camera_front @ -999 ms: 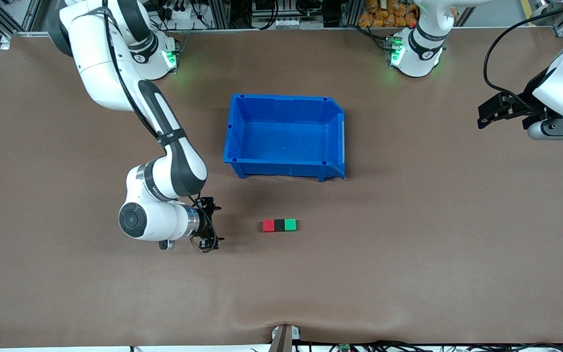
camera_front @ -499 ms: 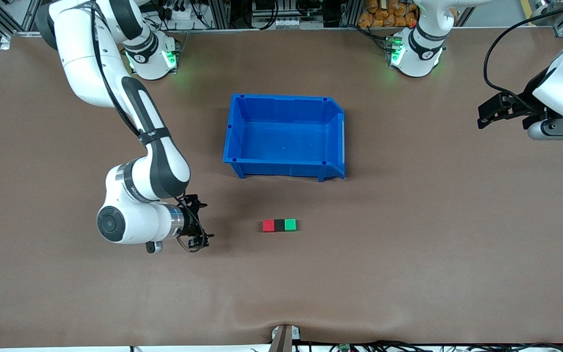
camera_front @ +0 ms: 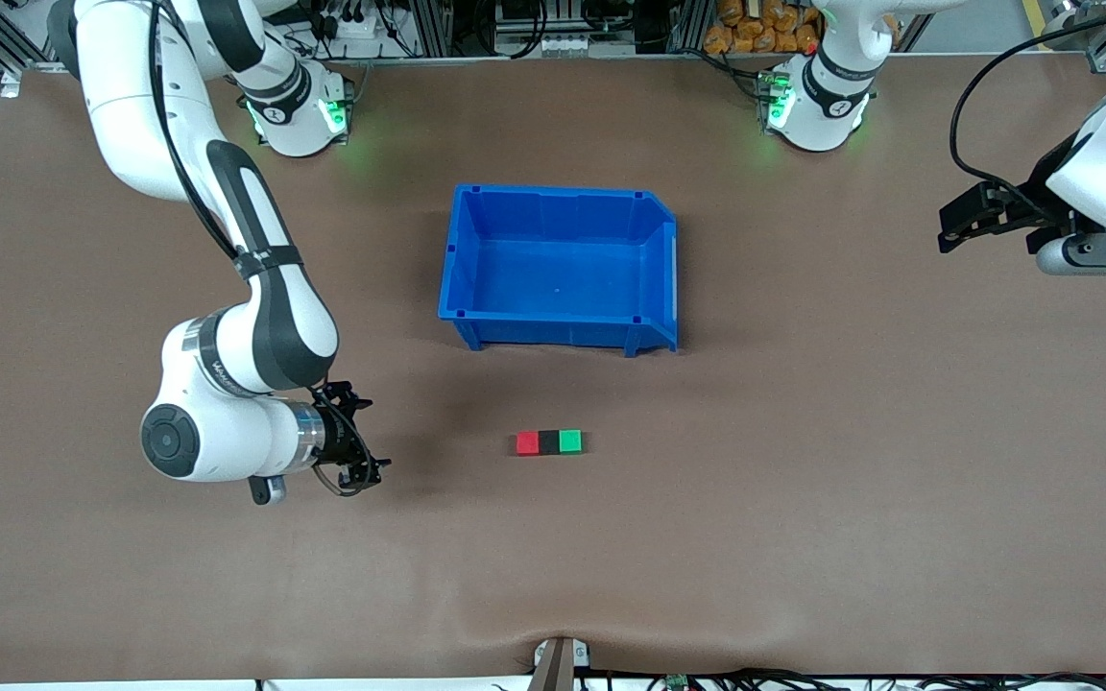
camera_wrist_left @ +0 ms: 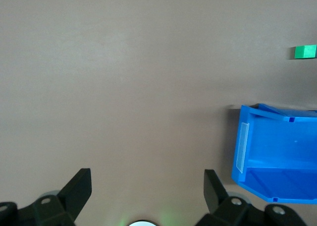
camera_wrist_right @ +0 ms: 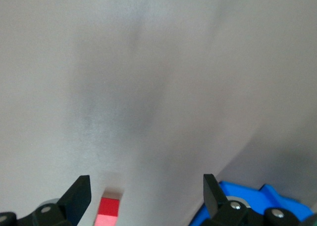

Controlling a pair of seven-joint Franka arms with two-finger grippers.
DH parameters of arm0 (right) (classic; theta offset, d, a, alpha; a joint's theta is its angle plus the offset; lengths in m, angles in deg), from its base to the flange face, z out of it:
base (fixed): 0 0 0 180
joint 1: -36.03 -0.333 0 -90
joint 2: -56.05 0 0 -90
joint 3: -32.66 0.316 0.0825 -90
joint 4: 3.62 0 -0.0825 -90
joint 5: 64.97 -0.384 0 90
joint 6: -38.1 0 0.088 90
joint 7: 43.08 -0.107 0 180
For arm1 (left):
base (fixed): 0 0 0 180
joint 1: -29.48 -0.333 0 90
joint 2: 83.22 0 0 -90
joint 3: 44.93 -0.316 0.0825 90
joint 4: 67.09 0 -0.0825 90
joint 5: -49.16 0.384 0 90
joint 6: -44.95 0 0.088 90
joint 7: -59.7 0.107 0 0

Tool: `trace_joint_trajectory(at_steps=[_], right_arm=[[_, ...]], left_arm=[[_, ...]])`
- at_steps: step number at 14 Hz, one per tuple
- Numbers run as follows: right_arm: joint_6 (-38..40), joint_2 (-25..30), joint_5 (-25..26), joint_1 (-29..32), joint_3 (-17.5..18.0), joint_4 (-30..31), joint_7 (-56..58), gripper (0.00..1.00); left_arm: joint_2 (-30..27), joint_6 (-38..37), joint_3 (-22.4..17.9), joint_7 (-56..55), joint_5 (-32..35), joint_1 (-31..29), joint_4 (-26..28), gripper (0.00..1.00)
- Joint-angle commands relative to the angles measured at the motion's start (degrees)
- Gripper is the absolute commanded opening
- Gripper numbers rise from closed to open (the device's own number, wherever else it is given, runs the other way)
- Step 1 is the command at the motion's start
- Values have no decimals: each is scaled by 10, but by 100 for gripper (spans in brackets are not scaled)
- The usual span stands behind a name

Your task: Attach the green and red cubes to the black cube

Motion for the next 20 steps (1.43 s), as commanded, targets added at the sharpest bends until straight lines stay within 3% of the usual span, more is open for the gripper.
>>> trace_joint_trajectory(at_steps=[1, 5, 9, 20], right_arm=[[19, 24, 13, 16, 8, 8, 37, 100], [39, 36, 15, 25, 8, 10, 68, 100], [53, 46, 72, 26, 9, 11, 99, 100], [79, 73, 75, 64, 9, 16, 202, 100]], left_arm=[[0, 2, 2, -1, 3, -1, -3, 100], [0, 2, 2, -1, 3, -1, -3, 100], [0, 2, 2, 0, 3, -2, -2, 100], [0, 2, 2, 6, 3, -6, -2, 100]])
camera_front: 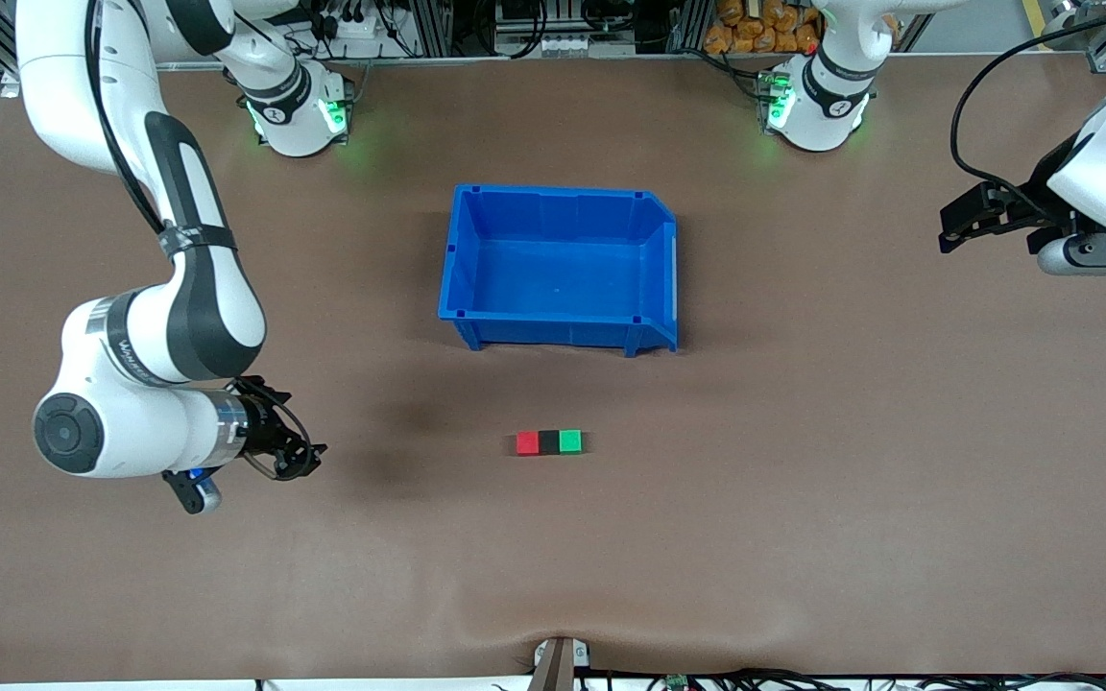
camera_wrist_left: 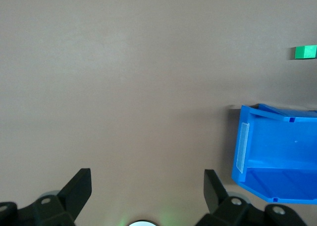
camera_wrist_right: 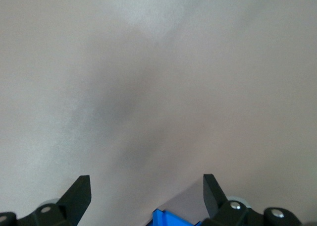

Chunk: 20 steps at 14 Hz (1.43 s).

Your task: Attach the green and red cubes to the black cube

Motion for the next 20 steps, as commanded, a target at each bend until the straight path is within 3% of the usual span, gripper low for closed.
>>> trace_joint_trajectory(at_steps=[1, 20], right_arm=[[13, 27, 10, 16, 10, 17, 19, 100], [78, 76, 38, 69, 10, 17, 189, 100]], left_arm=[[0, 2, 2, 6, 3, -5, -2, 100], [-3, -1, 2, 11, 5, -7, -2, 100]])
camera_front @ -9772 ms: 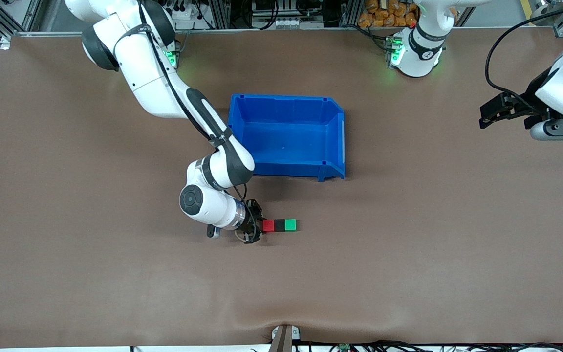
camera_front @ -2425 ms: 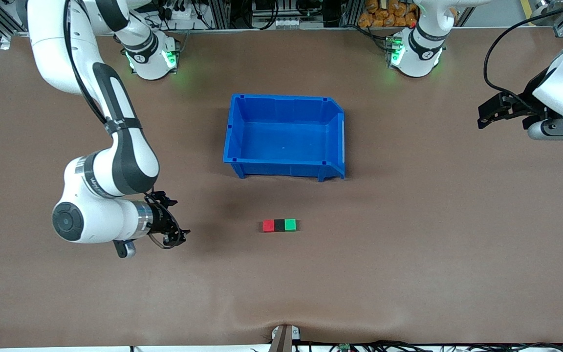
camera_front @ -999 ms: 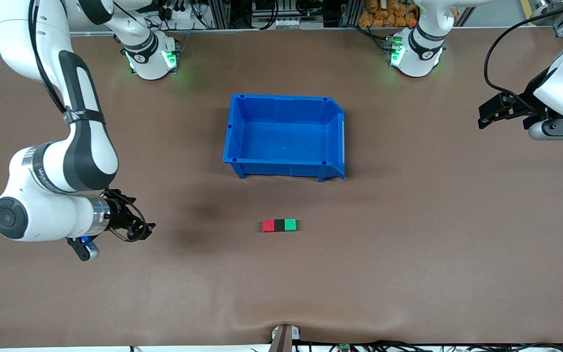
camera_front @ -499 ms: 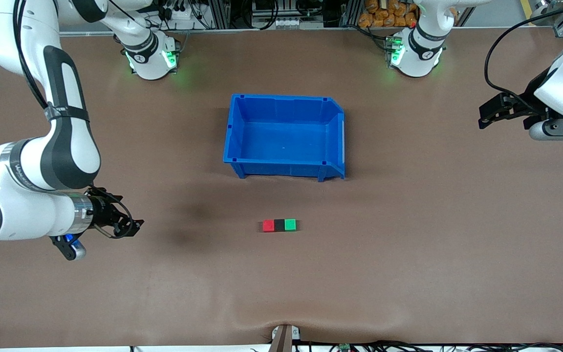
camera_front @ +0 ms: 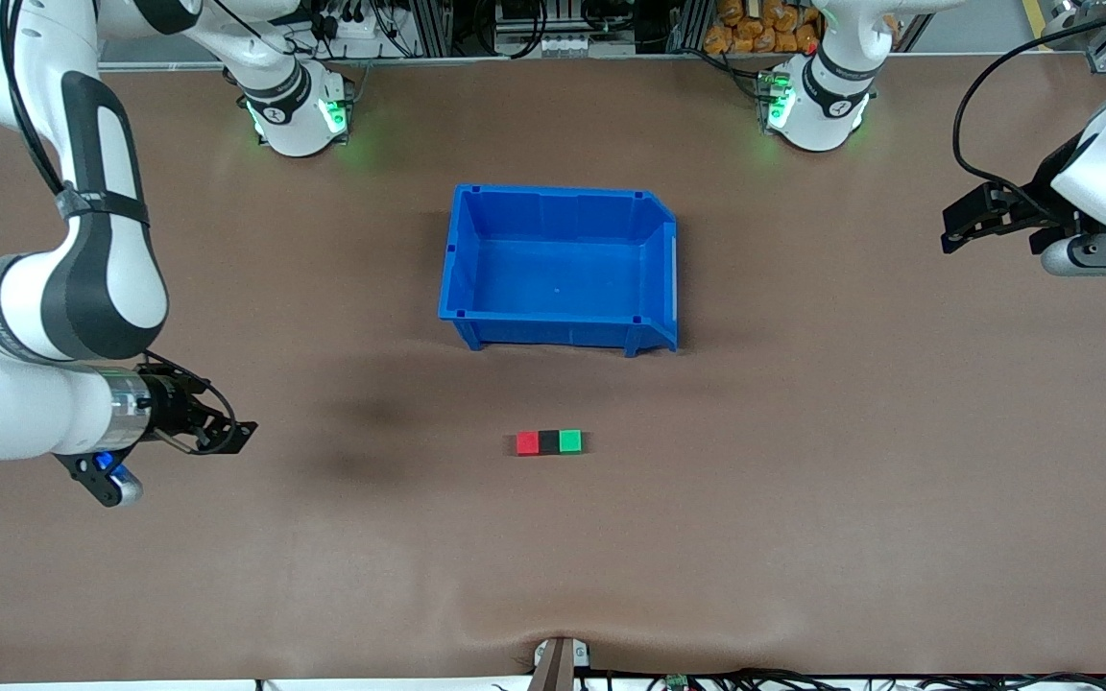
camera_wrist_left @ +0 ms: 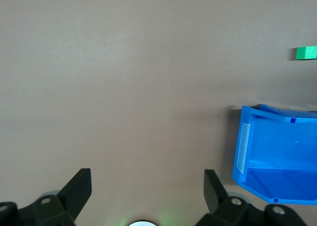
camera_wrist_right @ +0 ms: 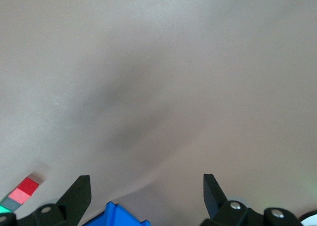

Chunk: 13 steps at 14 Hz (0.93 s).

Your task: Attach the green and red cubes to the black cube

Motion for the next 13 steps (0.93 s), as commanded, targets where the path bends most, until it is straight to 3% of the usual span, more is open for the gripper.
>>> trace_joint_trajectory(at_steps=[1, 13], right_arm=[[9, 24, 10, 14, 10, 17, 35, 100], [59, 62, 10, 49, 10, 17, 129, 100]], left_arm=[[-2, -1, 3, 10, 5, -4, -2, 100], [-2, -2, 3, 10, 6, -1, -2, 100]])
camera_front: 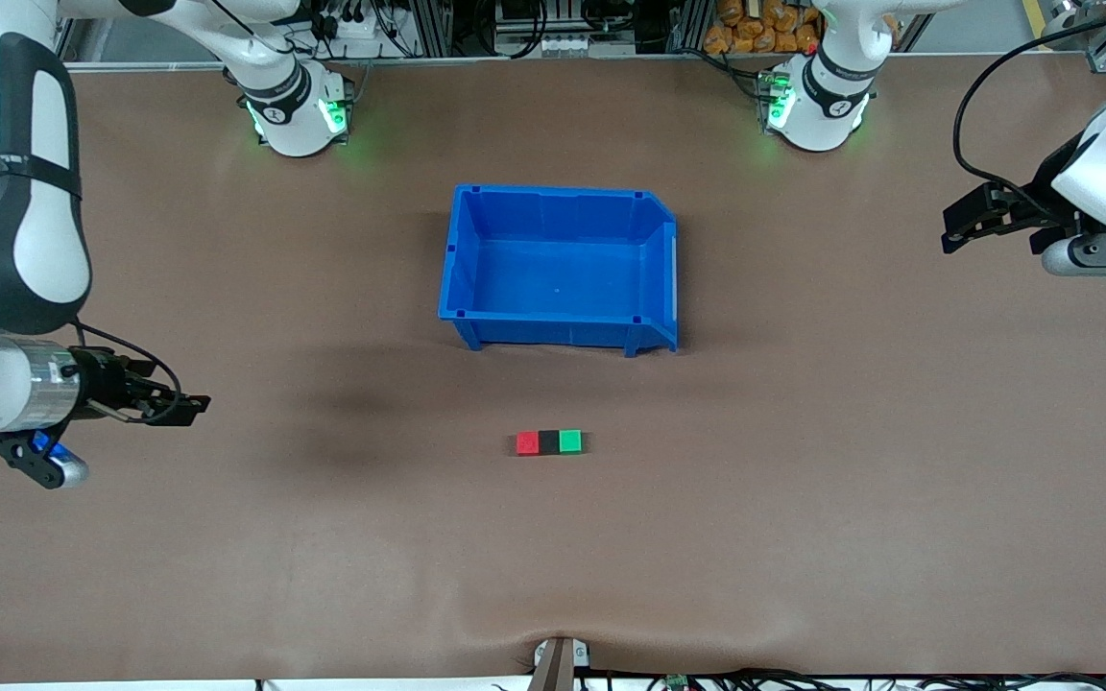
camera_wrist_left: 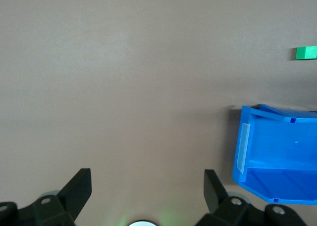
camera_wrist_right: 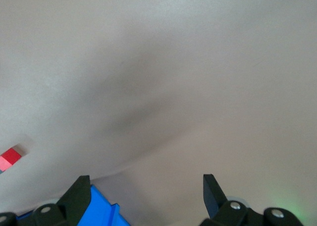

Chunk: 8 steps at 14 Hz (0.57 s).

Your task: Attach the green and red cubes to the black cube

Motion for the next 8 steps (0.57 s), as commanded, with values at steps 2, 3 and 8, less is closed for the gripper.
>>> trace_joint_trajectory(at_steps=[2, 3, 8], right_arm=[[8, 33, 7, 12, 10, 21, 37, 100], [8, 36, 7, 16, 10, 23, 50, 100], [23, 50, 26, 21, 10, 26, 100, 100]], left_arm=[[-2, -1, 2, 10, 6, -2, -2, 100], [-1, -1, 2, 10, 6, -2, -3, 100], [-2, -1, 2, 9, 7, -4, -1, 100]])
